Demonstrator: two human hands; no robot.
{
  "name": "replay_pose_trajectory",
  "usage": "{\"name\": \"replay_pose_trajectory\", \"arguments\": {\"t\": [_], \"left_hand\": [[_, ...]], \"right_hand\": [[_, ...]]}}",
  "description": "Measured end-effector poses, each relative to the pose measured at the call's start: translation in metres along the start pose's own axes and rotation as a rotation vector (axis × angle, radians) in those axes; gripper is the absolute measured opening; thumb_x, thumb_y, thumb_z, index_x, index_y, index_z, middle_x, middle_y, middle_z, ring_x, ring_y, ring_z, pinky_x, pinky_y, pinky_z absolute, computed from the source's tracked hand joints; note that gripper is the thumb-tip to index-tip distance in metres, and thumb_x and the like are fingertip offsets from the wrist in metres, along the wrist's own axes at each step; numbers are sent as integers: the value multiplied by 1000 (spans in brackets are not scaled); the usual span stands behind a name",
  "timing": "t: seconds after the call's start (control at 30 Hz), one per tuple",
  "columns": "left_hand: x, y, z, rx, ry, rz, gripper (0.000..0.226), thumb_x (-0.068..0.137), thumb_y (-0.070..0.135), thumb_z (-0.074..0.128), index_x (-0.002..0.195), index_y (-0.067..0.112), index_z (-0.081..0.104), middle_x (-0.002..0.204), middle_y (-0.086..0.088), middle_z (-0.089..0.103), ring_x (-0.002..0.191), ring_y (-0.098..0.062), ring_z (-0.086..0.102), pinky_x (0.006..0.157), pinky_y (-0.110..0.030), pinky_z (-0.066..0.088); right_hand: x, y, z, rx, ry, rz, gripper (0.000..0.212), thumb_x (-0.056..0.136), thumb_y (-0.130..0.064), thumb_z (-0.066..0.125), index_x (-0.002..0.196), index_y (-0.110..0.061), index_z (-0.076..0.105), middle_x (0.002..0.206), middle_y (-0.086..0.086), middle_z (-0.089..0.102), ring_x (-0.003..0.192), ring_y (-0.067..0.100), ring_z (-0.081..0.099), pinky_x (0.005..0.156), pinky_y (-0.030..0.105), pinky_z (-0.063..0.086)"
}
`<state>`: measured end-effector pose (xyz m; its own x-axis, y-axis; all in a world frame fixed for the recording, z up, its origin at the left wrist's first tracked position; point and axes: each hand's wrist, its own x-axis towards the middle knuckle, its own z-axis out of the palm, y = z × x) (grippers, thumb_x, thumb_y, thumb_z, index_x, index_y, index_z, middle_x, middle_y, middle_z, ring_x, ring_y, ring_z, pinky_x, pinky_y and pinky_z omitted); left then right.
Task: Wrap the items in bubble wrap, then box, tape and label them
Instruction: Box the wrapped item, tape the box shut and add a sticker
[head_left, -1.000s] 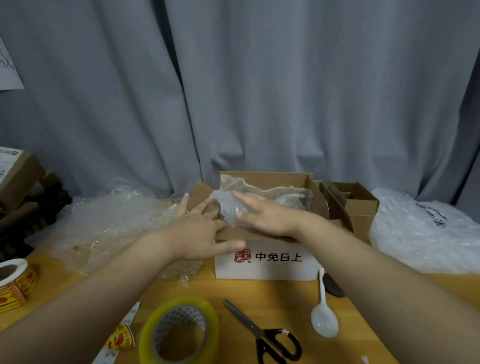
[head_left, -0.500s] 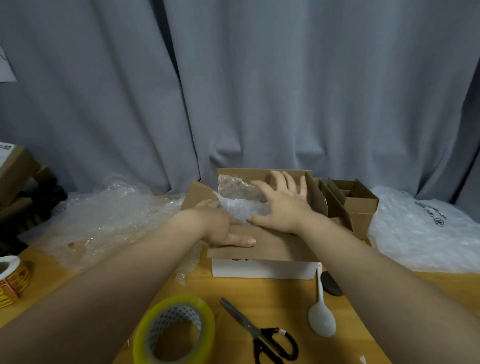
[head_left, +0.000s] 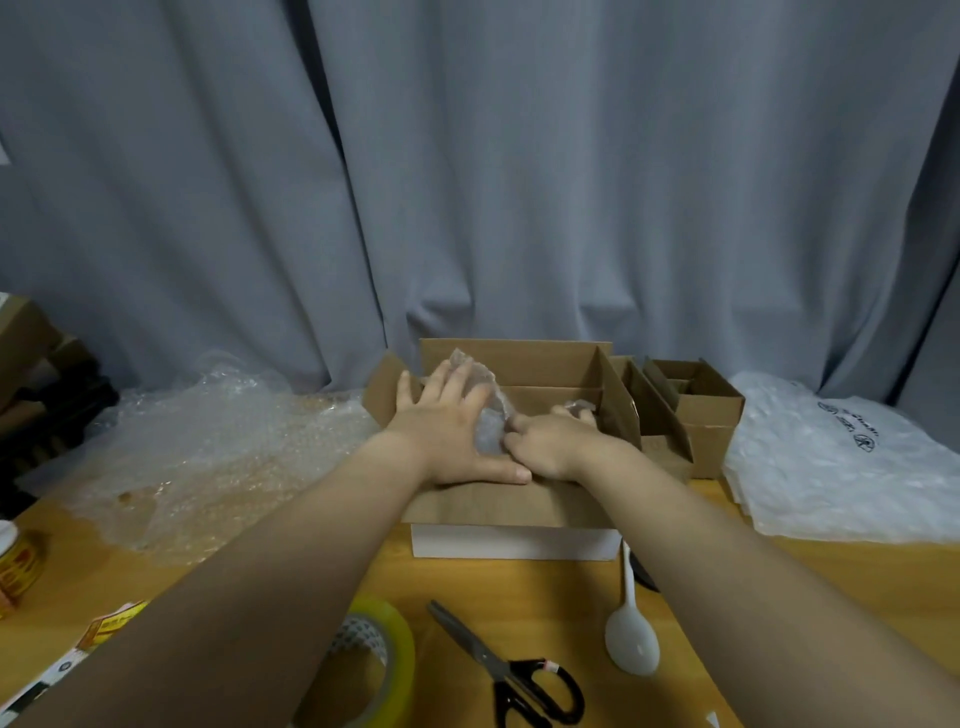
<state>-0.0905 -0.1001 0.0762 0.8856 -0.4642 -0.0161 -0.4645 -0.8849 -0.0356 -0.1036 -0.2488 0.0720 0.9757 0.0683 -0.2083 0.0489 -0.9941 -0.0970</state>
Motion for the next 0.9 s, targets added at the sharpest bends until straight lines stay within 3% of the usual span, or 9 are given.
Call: {"name": "replay_pose_trajectory", "arguments": {"t": [0.1,0.17,0.27,0.4,0.5,0.63,0.73,0.8,0.9], "left_hand": [[0,3,-6,35,-293,-97,110,61,96,21,150,33,9,159,-3,11,147,-23,-5,110,-58,-17],[0,5,-15,65,-310,-103,106,64,94,16,150,31,16,158,-5,17,147,-25,2,111,-58,-14],[-11,8,-33,209,-67,-29,86,78,82,25,144,28,35,151,-6,34,141,-27,23,115,-55,0],[-26,-12,-48,243,363,-178,67,84,63,49,136,20,39,142,-12,35,129,-34,35,108,-50,27],[-31,-27,-48,-232,377,-267,68,87,40,62,140,15,28,135,-19,40,115,-39,49,88,-42,42],[-23,-29,-32,-498,373,-314,63,90,19,58,143,7,26,120,-15,59,107,-31,57,78,-34,43],[-19,-26,-23,-524,421,-295,39,87,8,51,126,9,49,111,-13,65,102,-30,59,70,-28,38],[-21,-26,-19,-571,443,-265,37,88,7,49,124,12,54,112,-10,66,103,-28,59,71,-24,36],[-26,-29,-10,-646,400,-158,46,92,17,53,137,15,45,126,-5,60,112,-21,57,83,-23,42]], "right_hand": [[-2,4,1,141,35,18,39,96,-37,29,128,-17,39,132,16,52,125,34,41,101,46,28],[-5,6,0,187,137,-13,35,97,-35,33,125,-16,41,126,15,58,116,32,51,97,44,38],[-17,8,-8,50,462,-88,27,94,-32,44,118,-19,52,117,6,62,110,27,53,95,39,40],[-35,28,-28,-213,790,52,35,88,-37,53,117,-19,57,128,9,49,123,30,39,106,45,18],[-43,41,-33,-301,683,101,38,89,-34,54,122,-15,56,130,12,44,126,33,34,108,44,19],[-32,9,-26,-140,478,-205,44,93,-35,50,131,-12,50,129,9,50,122,29,44,99,39,39],[-6,-21,-17,124,212,-197,73,91,-43,49,152,-17,17,158,7,22,144,28,19,118,46,15],[8,-27,-12,190,94,-113,77,92,-52,42,153,-31,0,162,-3,0,148,26,-1,116,55,-6],[19,-23,-1,142,-57,-58,63,94,-60,23,151,-42,3,161,-10,-1,148,29,-1,113,63,-5]]}}
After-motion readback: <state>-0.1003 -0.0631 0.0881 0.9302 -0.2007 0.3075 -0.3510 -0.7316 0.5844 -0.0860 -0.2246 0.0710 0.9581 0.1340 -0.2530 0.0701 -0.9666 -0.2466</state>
